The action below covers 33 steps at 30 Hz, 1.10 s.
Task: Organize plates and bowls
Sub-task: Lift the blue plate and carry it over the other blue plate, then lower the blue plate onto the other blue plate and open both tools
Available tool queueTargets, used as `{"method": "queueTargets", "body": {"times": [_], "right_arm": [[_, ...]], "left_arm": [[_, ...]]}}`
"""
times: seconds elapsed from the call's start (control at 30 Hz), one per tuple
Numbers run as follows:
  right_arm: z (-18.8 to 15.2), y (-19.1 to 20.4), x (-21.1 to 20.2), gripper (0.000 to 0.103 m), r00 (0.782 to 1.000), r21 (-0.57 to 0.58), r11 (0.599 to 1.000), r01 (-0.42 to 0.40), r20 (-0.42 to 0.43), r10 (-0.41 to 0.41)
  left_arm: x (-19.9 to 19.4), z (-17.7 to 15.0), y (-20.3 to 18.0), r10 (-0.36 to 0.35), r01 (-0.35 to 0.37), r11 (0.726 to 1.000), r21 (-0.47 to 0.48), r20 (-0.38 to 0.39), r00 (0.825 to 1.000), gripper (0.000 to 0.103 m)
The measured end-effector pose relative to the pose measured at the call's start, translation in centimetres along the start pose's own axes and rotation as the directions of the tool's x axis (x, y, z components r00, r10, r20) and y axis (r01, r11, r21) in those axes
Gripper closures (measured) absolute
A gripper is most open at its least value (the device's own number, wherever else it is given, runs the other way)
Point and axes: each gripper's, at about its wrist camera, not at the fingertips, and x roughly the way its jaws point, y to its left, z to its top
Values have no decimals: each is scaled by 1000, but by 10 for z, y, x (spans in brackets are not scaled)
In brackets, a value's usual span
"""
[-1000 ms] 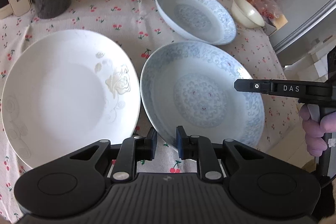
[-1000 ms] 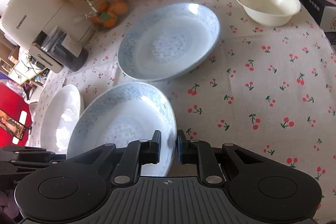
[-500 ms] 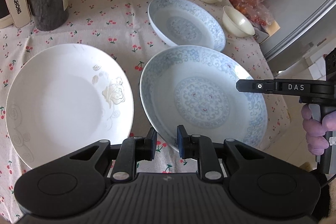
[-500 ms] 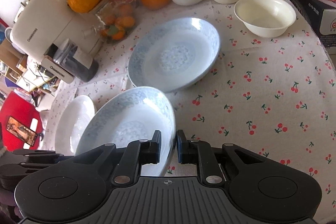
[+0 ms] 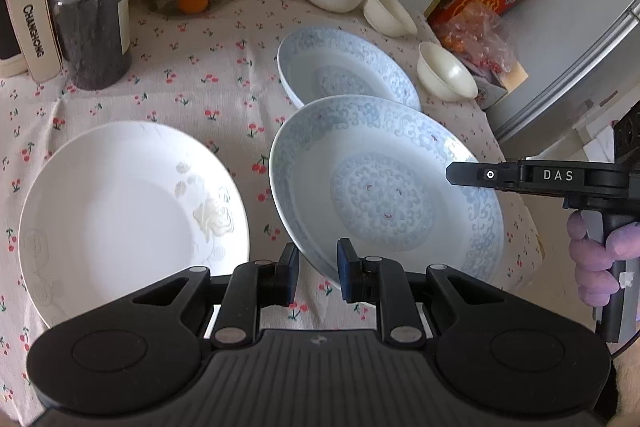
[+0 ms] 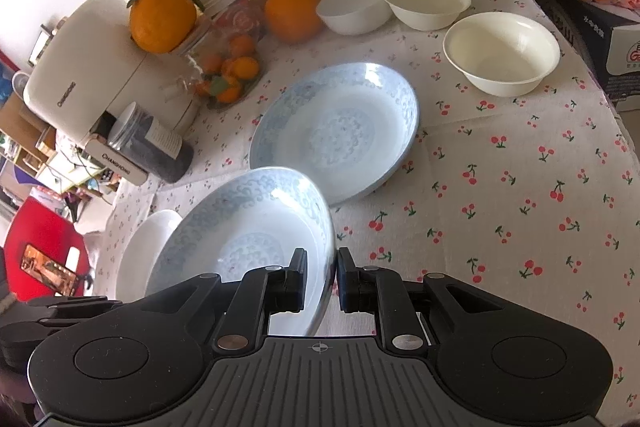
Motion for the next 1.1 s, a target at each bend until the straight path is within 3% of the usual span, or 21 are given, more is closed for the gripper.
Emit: {"method": "queueTargets", "body": {"times": [0.67,1.1], "right_arm": [[42,-15,10,87,996,87,995,43,71,-49],[70,-30,40,87,990,140,987,81,106,-96]], "left_arm": [[30,36,-8,38,-37,999,-16,41,998,85],[56,64,-8,118,-116,993,-22,80,990,85]]}}
